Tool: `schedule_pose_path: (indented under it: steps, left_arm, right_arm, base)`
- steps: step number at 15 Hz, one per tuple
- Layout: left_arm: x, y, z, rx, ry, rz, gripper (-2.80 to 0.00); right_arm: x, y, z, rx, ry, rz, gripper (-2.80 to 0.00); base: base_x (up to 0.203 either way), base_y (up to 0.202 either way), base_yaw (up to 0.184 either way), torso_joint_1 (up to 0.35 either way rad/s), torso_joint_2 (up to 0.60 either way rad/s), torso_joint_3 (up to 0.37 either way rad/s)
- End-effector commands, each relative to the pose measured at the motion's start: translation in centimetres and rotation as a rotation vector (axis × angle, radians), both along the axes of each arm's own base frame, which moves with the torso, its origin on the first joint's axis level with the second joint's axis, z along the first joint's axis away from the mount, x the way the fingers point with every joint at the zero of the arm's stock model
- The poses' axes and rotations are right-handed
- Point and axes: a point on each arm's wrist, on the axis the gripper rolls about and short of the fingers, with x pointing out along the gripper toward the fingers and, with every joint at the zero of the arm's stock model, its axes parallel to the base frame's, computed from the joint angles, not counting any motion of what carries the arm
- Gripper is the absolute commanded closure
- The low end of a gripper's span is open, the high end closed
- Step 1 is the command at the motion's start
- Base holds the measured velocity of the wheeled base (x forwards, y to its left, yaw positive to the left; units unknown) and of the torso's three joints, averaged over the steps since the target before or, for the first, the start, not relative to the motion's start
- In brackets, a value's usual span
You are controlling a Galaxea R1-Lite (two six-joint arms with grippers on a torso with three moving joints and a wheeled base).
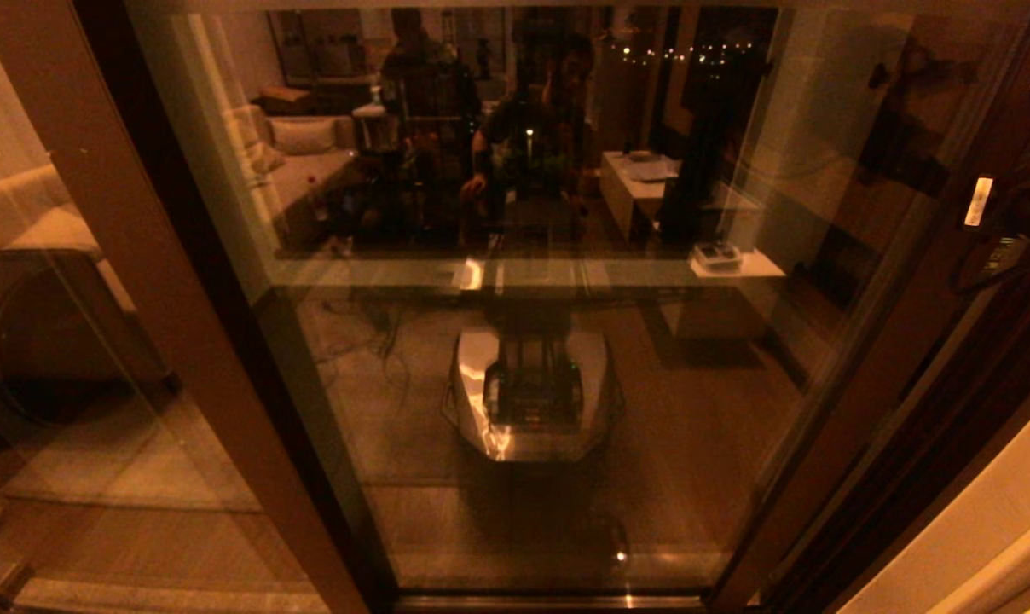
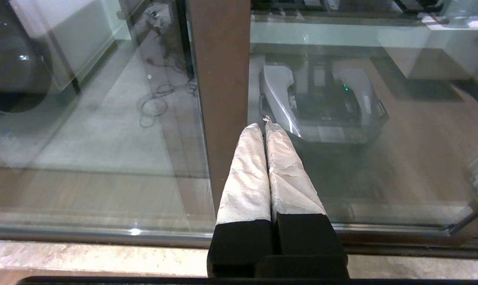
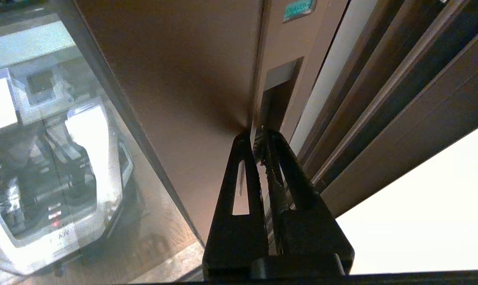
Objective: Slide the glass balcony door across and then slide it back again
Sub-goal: Close the slid door
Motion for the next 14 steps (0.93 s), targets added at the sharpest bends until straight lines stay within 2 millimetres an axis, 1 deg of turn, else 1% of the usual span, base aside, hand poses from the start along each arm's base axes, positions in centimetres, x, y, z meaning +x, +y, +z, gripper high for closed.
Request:
schedule_pose_path:
  steps: [1, 6, 10, 14]
  left_arm:
    - [0.0, 0.0, 0.0, 0.0, -0.001, 0.001, 0.0]
    - [0.0, 0.0, 0.0, 0.0, 0.0, 0.001, 0.0]
    - [0.0, 0.0, 0.0, 0.0, 0.0, 0.001, 0.0]
    - [0.0, 0.0, 0.0, 0.0, 0.0, 0.001, 0.0]
  right_arm:
    - [0.2, -0.2, -0.2, 0.0, 0.004, -0.007, 0.0]
    - [0.0, -0.7, -0.2, 0.001, 0.004, -0.023, 0.0]
    - [-0.2, -1.8, -0.2, 0.004, 0.003, -0.033, 0.0]
    - [-0.3, -1.7, -0.2, 0.009, 0.002, -0.016, 0.0]
  base:
    - [0.0, 0.0, 0.0, 0.0, 0.0, 0.0]
    - [0.0, 0.0, 0.0, 0.0, 0.0, 0.0]
    - [0.0, 0.0, 0.0, 0.0, 0.0, 0.0]
    - [0.0, 0.0, 0.0, 0.0, 0.0, 0.0]
